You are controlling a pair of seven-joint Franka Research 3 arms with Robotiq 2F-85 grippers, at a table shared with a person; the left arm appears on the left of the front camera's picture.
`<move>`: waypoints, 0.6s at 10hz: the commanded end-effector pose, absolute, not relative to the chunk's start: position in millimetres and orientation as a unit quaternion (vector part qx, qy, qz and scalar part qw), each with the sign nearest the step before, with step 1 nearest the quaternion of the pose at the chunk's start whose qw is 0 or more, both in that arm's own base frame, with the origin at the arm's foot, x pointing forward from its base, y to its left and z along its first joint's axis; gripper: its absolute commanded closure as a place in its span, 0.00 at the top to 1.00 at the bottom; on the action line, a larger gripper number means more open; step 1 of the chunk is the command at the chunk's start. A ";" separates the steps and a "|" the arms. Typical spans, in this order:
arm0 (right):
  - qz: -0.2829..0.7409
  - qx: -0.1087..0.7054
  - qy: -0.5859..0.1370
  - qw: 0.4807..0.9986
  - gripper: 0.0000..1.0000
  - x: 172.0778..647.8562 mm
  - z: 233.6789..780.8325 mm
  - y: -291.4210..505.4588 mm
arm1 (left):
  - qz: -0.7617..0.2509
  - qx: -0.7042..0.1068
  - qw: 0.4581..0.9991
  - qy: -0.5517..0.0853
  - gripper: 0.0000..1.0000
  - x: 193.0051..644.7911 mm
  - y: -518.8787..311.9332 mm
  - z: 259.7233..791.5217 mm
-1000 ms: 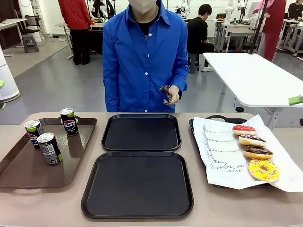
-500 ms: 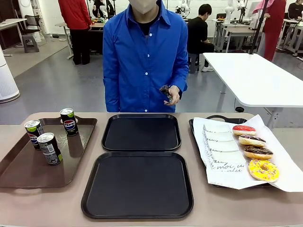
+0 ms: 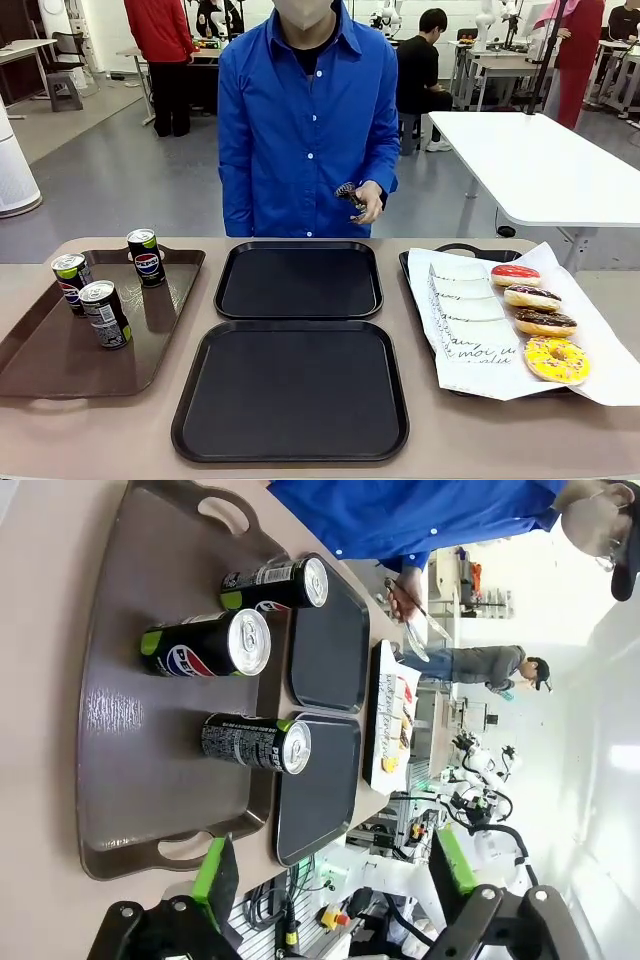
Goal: Set up donuts and drinks on trays.
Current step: Pick up one Pepsi coke and place it on the Flat Tray.
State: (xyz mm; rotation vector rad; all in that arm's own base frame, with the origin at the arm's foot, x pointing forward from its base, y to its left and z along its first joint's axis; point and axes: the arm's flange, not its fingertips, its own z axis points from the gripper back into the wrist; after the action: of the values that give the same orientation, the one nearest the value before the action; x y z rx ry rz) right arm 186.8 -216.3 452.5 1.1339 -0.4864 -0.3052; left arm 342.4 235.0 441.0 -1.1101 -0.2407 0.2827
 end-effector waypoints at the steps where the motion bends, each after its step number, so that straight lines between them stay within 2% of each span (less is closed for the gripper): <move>1: -0.139 0.529 -0.234 0.804 1.00 191.4 455.4 -216.6 | 0.129 -0.527 0.832 -0.115 1.00 343.0 232.0 442.2; 6: -0.139 0.529 -0.234 0.804 1.00 191.4 455.4 -216.6 | 0.129 -0.527 0.832 -0.115 1.00 343.0 232.0 442.2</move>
State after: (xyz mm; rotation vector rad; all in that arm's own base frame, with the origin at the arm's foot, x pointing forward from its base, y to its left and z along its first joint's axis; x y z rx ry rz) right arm 191.0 -213.7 454.6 1.1213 -0.4822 -0.3212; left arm 344.1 232.1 441.7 -1.1048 -0.2360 0.2772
